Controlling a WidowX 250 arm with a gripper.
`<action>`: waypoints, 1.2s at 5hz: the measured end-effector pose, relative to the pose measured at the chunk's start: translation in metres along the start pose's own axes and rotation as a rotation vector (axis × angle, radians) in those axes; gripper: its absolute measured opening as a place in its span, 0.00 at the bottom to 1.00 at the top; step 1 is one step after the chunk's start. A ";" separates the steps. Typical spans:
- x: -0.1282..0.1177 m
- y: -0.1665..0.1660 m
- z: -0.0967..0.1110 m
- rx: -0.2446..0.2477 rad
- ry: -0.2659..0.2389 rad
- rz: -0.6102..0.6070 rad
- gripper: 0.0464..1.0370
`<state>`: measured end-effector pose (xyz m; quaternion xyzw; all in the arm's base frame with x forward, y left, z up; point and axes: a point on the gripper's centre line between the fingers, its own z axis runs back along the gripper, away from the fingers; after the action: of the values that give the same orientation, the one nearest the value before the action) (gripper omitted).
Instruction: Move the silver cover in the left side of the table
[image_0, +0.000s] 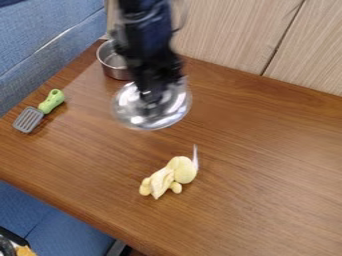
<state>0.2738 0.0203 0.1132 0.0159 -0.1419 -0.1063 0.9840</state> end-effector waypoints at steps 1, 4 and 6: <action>-0.039 0.025 -0.003 0.058 0.049 0.051 0.24; -0.084 0.057 -0.048 0.081 0.150 0.155 0.24; -0.084 0.059 -0.062 0.059 0.157 0.141 0.29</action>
<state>0.2246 0.0964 0.0341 0.0430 -0.0682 -0.0313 0.9963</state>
